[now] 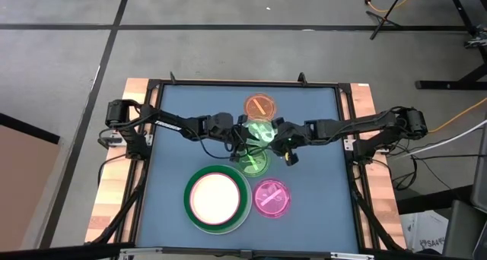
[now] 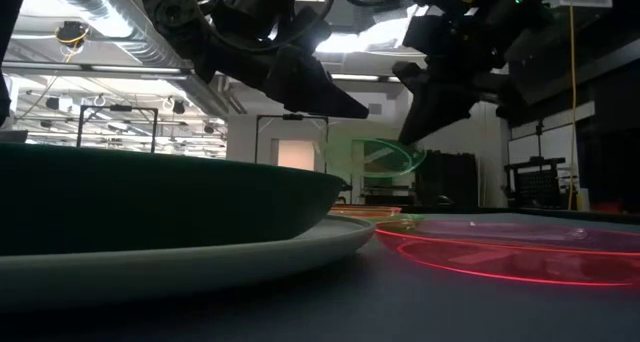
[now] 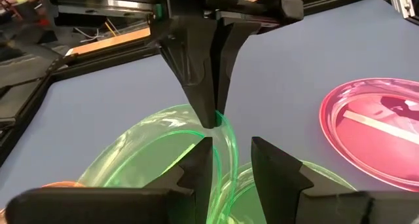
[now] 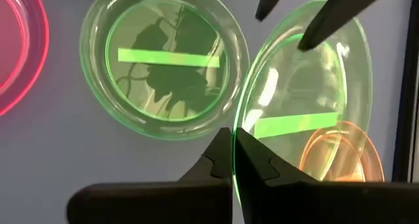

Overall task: Stack plastic plates
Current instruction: Stack the right light green plate on top of the light orange plate

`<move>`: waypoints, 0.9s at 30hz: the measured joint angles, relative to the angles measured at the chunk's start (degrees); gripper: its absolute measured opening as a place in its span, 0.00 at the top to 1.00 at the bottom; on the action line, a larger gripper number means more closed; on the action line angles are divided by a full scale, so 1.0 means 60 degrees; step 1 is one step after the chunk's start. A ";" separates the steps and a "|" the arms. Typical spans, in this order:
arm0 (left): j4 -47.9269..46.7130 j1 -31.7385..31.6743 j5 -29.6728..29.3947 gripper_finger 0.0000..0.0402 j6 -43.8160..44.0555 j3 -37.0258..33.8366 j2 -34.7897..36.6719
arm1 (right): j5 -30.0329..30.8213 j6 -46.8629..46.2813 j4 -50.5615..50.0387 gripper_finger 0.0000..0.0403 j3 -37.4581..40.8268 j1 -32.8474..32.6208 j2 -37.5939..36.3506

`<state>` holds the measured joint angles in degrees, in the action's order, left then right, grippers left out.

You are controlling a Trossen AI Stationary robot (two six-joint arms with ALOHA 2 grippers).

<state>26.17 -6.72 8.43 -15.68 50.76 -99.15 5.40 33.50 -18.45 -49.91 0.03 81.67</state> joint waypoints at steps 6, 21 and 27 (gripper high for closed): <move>-0.0439 0.0000 -0.0018 0.75 0.0000 0.0000 0.0000 | -0.0092 0.0002 0.0305 1.00 0.0000 0.0000 -0.0004; -0.1027 0.0000 -0.0351 0.81 -0.0242 -0.0004 0.0000 | -0.0264 0.0002 0.0371 1.00 0.0000 0.0000 -0.0004; -0.1027 0.0000 -0.0361 0.93 -0.0266 -0.0004 0.0000 | -0.0216 -0.0007 0.0357 1.00 0.0000 0.0000 -0.0004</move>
<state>20.01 -6.72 6.26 -17.28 50.74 -99.15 4.11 33.46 -16.31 -49.91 0.03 81.65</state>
